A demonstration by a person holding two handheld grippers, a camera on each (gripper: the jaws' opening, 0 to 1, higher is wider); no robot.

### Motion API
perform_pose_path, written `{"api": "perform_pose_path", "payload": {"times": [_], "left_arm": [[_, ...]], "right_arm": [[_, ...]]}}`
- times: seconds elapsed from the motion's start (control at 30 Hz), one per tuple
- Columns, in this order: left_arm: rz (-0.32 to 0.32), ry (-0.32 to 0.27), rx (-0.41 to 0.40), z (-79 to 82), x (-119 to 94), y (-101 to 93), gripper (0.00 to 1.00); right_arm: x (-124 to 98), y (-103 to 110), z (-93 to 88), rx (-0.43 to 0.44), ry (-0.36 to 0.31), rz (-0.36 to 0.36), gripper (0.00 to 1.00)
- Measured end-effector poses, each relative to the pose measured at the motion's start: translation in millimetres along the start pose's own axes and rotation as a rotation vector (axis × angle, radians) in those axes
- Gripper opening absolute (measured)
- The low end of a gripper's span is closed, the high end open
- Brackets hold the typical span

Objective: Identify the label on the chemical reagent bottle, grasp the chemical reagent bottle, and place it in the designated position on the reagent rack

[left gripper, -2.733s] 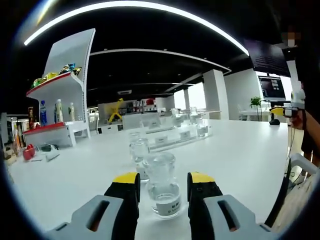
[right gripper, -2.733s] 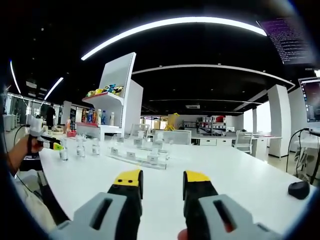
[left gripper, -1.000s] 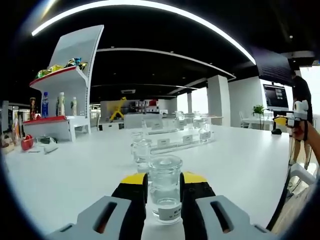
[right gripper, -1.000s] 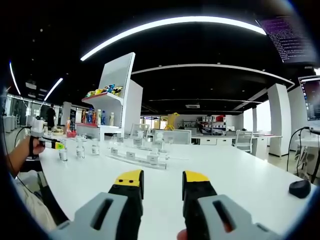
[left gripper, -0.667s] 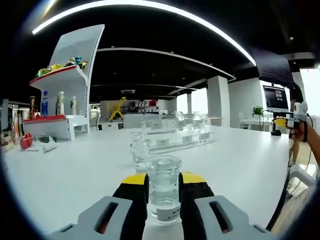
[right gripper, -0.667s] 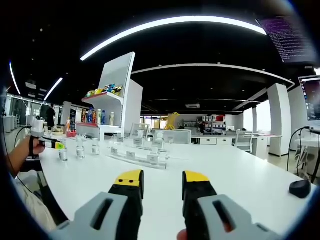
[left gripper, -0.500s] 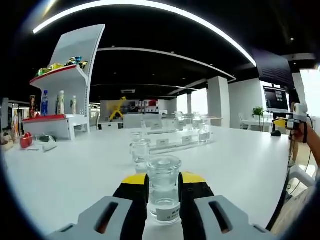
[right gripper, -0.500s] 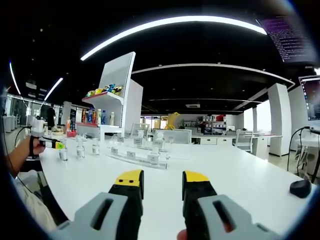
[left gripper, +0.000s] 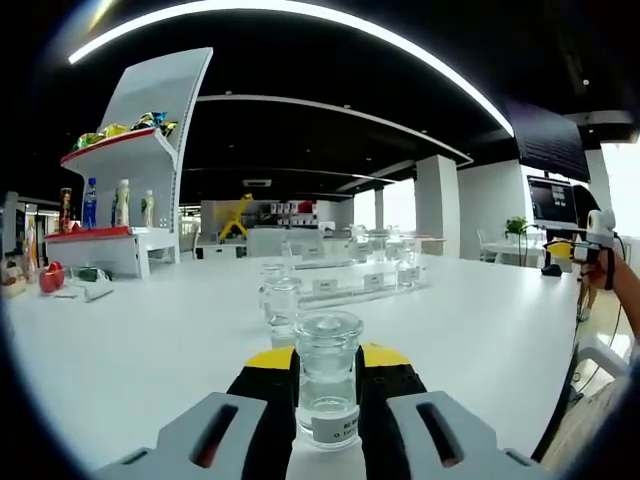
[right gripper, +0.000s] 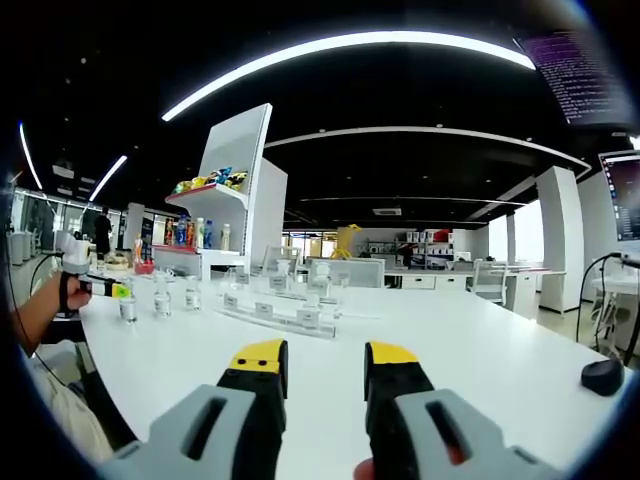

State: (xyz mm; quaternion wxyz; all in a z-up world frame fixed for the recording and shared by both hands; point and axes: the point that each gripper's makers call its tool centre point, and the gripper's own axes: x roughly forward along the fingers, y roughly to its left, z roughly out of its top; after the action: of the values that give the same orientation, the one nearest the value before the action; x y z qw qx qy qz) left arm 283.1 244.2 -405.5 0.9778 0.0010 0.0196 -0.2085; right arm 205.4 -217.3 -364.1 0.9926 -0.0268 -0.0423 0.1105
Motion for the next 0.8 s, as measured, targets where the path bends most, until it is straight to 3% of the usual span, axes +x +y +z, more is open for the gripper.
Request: {"api": "perform_pose_path", "payload": {"times": [0.8], "left_arm": [[0.005,-0.027,0.004,1.1,-0.2,-1.1,0.21]], "right_arm": [[1.9,4.0,-1.5,-0.002,0.006,0.01,0.3]]}}
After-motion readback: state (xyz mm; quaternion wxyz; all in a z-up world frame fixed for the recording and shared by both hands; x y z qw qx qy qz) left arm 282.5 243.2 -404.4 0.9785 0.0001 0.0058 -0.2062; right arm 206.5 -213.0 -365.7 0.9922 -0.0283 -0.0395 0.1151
